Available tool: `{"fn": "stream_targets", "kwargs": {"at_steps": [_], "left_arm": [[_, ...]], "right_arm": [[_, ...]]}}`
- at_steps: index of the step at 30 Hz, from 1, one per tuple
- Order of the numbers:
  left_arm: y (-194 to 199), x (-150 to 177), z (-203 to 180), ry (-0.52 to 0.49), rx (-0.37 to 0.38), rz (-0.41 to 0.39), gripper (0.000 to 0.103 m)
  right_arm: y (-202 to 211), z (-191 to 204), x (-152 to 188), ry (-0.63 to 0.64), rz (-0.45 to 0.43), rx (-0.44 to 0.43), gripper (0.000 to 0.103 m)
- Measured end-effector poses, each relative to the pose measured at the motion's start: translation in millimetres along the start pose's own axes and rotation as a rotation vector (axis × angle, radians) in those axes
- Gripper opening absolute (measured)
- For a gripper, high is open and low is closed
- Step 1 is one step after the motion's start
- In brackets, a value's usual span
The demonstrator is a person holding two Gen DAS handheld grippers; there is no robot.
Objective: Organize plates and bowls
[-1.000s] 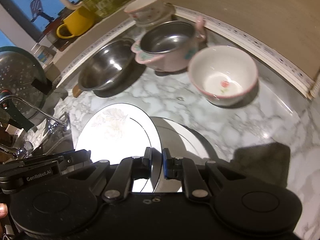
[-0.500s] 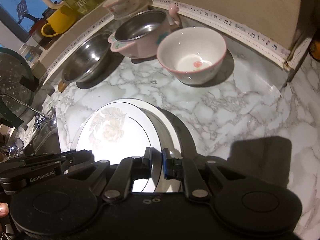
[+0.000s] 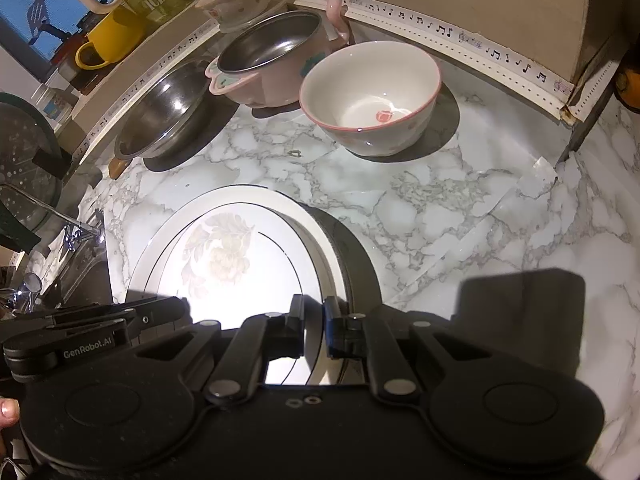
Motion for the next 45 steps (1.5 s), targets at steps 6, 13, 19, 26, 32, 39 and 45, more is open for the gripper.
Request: {"fn": "stream_targets", "kwargs": {"at_steps": [6, 13, 19, 26, 32, 39, 45], "left_arm": [[-0.6, -0.5, 3.1, -0.004, 0.018, 0.003, 0.018], [1.7, -3.2, 8.2, -0.007, 0.036, 0.001, 0.018], [10.4, -4.9, 14.9, 0.007, 0.035, -0.019, 0.018], [20.6, -5.2, 10.9, 0.001, 0.054, -0.049, 0.018], [14.2, -3.8, -2.0, -0.046, 0.057, -0.038, 0.018], [6.3, 1.0, -7.4, -0.058, 0.066, -0.016, 0.018], [2.5, 2.1, -8.9, -0.067, 0.072, -0.003, 0.018]], "right_arm": [[0.4, -5.9, -0.5, -0.014, 0.002, -0.028, 0.009], [1.9, -11.3, -2.4, -0.027, 0.004, -0.07, 0.007], [2.5, -7.9, -3.7, -0.006, 0.002, -0.065, 0.007], [-6.3, -1.5, -5.2, 0.021, 0.017, -0.04, 0.008], [-14.3, 6.8, -6.8, 0.048, 0.028, -0.011, 0.01], [-18.8, 14.5, -7.5, 0.086, 0.035, 0.01, 0.011], [-19.6, 15.0, -5.8, 0.09, 0.045, 0.018, 0.011]]}}
Point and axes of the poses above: each gripper's, at about its wrist camera, not at the fingertips, and y roughly against the way its jaws point, z to its left, x to its underside, the point moved 2 cm from there along -y, roughly the way its jaws point, and after that the axes turned 7 degrees about z, right-handed, at the moved point
